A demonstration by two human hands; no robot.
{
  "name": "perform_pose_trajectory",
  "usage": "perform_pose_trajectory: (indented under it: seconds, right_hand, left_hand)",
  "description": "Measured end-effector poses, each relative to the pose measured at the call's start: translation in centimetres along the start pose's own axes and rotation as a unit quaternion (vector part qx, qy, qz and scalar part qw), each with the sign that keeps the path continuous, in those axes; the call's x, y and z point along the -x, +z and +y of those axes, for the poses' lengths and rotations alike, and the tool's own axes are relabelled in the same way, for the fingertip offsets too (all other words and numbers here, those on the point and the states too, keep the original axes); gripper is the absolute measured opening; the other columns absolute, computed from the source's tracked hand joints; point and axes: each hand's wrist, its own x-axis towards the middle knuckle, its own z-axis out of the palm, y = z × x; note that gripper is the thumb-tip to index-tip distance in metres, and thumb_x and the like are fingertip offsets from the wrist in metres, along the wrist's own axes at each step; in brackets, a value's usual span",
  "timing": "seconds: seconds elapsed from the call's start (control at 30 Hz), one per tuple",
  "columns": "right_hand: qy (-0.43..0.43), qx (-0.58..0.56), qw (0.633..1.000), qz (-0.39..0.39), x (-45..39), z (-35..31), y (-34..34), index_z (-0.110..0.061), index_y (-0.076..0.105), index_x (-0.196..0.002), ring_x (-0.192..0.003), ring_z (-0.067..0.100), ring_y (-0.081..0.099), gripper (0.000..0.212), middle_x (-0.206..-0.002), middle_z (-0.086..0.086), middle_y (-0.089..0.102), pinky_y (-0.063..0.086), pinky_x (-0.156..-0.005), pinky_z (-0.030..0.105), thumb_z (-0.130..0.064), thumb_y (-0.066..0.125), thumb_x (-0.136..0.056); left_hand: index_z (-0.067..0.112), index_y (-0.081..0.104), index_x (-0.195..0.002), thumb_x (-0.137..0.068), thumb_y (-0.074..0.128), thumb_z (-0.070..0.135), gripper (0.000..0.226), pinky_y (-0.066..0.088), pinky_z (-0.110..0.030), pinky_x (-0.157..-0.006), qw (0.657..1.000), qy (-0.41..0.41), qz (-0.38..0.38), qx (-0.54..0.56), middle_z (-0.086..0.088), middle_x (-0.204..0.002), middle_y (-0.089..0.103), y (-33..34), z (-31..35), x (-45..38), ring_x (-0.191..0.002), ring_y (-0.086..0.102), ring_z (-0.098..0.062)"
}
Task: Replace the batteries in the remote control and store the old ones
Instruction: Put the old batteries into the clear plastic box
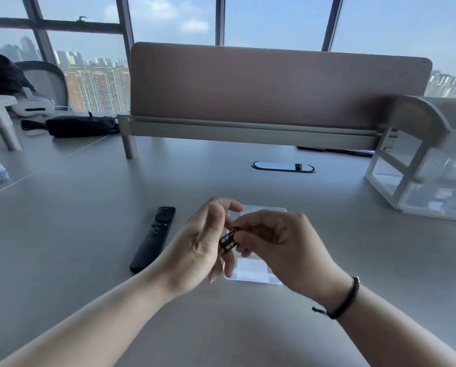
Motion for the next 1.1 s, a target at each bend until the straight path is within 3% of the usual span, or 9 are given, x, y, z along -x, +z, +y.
perform_pose_trajectory:
  seconds: [0.07,0.2,0.3,0.37,0.47,0.53,0.63,0.87,1.1]
  right_hand:
    - [0.048,0.009,0.998,0.027,-0.8,0.7,-1.1,-0.010,0.077,-0.091,-0.055,0.009,0.068,0.012,-0.068,0.007,0.076,0.046,-0.053,0.009,-0.001,0.070,-0.087]
    - [0.096,0.085,0.992,0.025,-1.4,1.9,-2.3,-0.014,0.077,-0.090,-0.055,0.009,0.068,0.012,-0.067,0.002,0.076,0.047,-0.053,0.010,-0.005,0.069,-0.089]
    - [0.095,0.138,0.986,-0.015,-1.2,2.0,-1.9,-0.020,0.076,-0.090,-0.057,0.013,0.069,0.014,-0.069,0.002,0.076,0.055,-0.061,0.019,-0.009,0.068,-0.089]
    - [0.098,0.164,0.981,-0.042,-1.0,1.8,-1.6,-0.025,0.075,-0.089,-0.059,0.014,0.069,0.015,-0.070,0.000,0.076,0.057,-0.060,0.023,-0.011,0.068,-0.090]
    - [0.104,0.192,0.972,-0.087,-0.8,1.7,-1.0,-0.025,0.075,-0.089,-0.052,0.001,0.061,0.016,-0.067,-0.006,0.073,0.055,-0.055,0.022,-0.014,0.065,-0.091]
    - [0.105,0.200,0.970,-0.093,-0.7,1.9,-0.6,-0.022,0.077,-0.097,-0.051,-0.004,0.060,0.014,-0.066,-0.007,0.072,0.053,-0.057,0.017,-0.015,0.065,-0.092]
    - [0.102,0.218,0.966,-0.091,-0.5,2.0,-0.2,-0.025,0.075,-0.103,-0.054,-0.007,0.061,0.015,-0.066,-0.010,0.069,0.045,-0.054,0.008,-0.020,0.067,-0.092]
    - [0.074,0.194,0.975,-0.077,-0.3,1.6,-0.2,-0.021,0.074,-0.109,-0.078,-0.007,0.071,0.024,-0.079,-0.016,0.071,0.051,-0.071,0.008,-0.009,0.066,-0.091]
    - [0.073,0.186,0.976,-0.090,-0.1,1.8,-0.4,-0.022,0.073,-0.102,-0.078,-0.009,0.069,0.033,-0.081,-0.013,0.074,0.045,-0.059,0.004,0.004,0.055,-0.091]
  left_hand:
    - [0.023,0.058,-0.114,-0.065,0.028,0.094,0.092,0.041,-0.026,-0.043,0.997,0.017,0.060,-0.036,-0.007,-0.090,0.066,-0.3,-0.6,-0.3,-0.056,0.061,-0.029]
    - [0.031,0.063,-0.096,-0.077,0.028,0.088,0.069,0.038,-0.026,-0.054,0.976,0.036,0.177,-0.121,0.007,-0.078,0.062,-0.6,-1.0,-0.9,-0.058,0.051,-0.008]
    - [0.027,0.061,-0.095,-0.085,0.040,0.073,0.051,0.034,-0.021,-0.057,0.964,-0.005,0.196,-0.181,0.013,-0.066,0.054,-0.6,-0.7,-1.0,-0.056,0.049,0.002]
    - [0.033,0.056,-0.106,-0.086,0.057,0.061,0.035,0.034,-0.018,-0.057,0.964,-0.073,0.158,-0.201,0.014,-0.075,0.052,-0.3,-0.4,-0.8,-0.061,0.051,0.003]
    - [0.047,0.040,-0.122,-0.067,0.079,0.060,0.068,0.045,-0.019,-0.072,0.964,-0.145,0.054,-0.216,0.011,-0.112,0.055,-0.3,-0.7,-0.6,-0.089,0.060,-0.002]
    - [0.050,0.025,-0.131,-0.056,0.089,0.052,0.098,0.051,-0.019,-0.077,0.962,-0.143,-0.003,-0.231,0.017,-0.129,0.047,-0.2,-1.1,-0.4,-0.090,0.062,-0.005]
    - [0.050,0.011,-0.141,-0.054,0.095,0.033,0.122,0.055,-0.024,-0.077,0.965,-0.118,-0.033,-0.231,0.017,-0.134,0.044,-0.2,-1.4,-0.3,-0.083,0.063,-0.013]
    - [0.051,0.011,-0.143,-0.059,0.093,0.027,0.120,0.057,-0.029,-0.074,0.963,-0.087,-0.038,-0.253,0.016,-0.119,0.051,-0.2,-1.6,-0.5,-0.080,0.064,-0.016]
    - [0.050,0.020,-0.136,-0.056,0.092,0.030,0.109,0.057,-0.034,-0.077,0.965,-0.079,-0.031,-0.249,0.013,-0.118,0.052,-0.3,-1.9,-0.6,-0.079,0.065,-0.016]
